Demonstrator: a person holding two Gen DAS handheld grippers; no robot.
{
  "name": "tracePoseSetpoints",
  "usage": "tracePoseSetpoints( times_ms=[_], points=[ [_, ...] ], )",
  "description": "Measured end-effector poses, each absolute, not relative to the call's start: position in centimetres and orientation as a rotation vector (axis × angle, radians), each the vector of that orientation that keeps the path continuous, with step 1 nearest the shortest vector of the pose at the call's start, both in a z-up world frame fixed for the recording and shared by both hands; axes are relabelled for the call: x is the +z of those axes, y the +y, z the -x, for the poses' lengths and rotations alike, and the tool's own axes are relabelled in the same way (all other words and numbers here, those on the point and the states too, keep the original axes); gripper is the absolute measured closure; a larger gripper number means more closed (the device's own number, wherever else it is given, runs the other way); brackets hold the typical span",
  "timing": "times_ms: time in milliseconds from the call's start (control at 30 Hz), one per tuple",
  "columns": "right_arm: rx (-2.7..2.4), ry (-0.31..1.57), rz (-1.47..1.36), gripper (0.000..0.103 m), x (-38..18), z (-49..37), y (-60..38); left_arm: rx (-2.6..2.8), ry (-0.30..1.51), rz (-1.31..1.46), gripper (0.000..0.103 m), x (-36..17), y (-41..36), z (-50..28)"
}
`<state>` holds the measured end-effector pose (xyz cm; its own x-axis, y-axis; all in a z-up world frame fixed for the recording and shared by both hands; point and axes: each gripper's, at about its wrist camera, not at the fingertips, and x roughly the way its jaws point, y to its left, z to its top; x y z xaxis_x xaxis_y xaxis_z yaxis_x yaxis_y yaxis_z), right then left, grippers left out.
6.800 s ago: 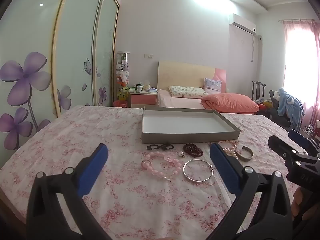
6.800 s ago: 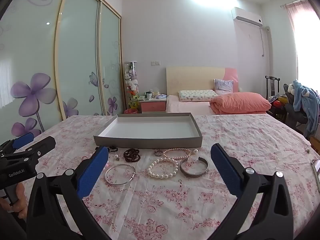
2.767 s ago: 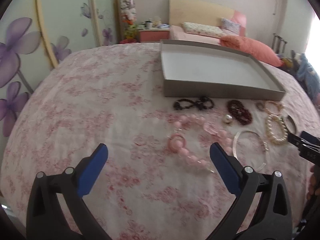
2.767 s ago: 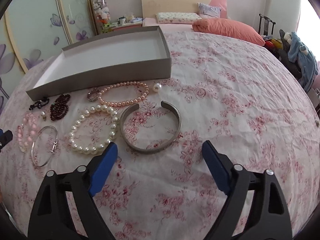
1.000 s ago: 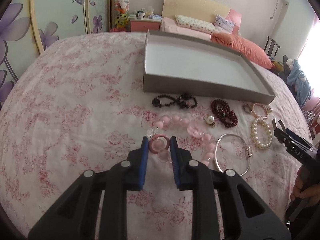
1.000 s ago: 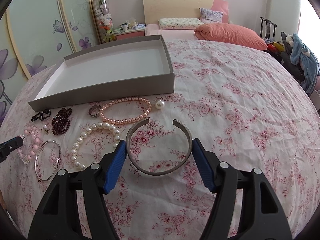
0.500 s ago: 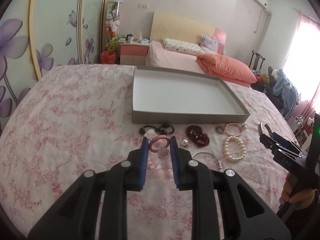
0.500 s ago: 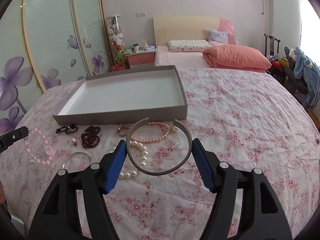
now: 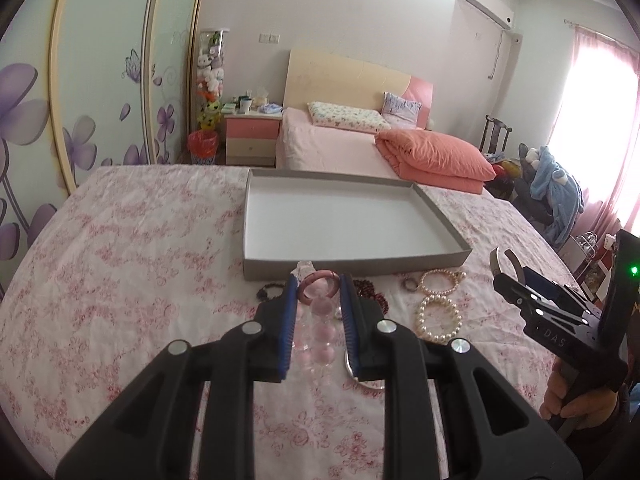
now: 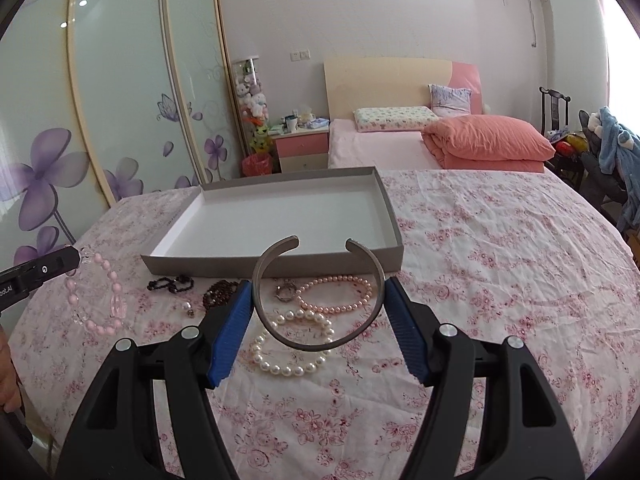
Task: Organize jewelry
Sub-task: 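Lift and carry the cuff and pink bracelet into the grey tray with both tools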
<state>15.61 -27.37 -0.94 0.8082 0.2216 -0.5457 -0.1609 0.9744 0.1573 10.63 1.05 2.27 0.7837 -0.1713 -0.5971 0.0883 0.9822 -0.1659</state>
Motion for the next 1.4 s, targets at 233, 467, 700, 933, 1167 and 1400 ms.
tracePoseSetpoints(
  times_ms=[233,467,700,933,1167,1400],
  points=[
    [0.207,0.508,-0.108,0.036,0.7,-16.2,-27.1,-0.141,0.605,0.105,0.081,4.0,0.4,-12.0],
    [0.198,0.409,-0.071,0.036,3.0,-18.9,-26.0,-0.143,0.566,0.084,0.081,5.8,-0.2,-15.6],
    [0.178,0.369,-0.053,0.036,3.4,-23.8,-24.7,-0.101,0.543,0.082,0.081,6.7,-0.2,-21.4],
    [0.177,0.489,-0.062,0.036,1.3,-30.6,-23.7,-0.085,0.617,0.087,0.081,4.1,-0.4,-28.2],
    [0.198,0.732,-0.074,0.036,-3.1,-36.6,-22.7,-0.092,0.690,0.102,0.081,0.9,-0.5,-32.8],
    [0.179,0.863,-0.057,0.036,-5.2,-38.8,-21.3,-0.098,0.754,0.116,0.081,-1.6,-0.5,-35.2]
  ],
)
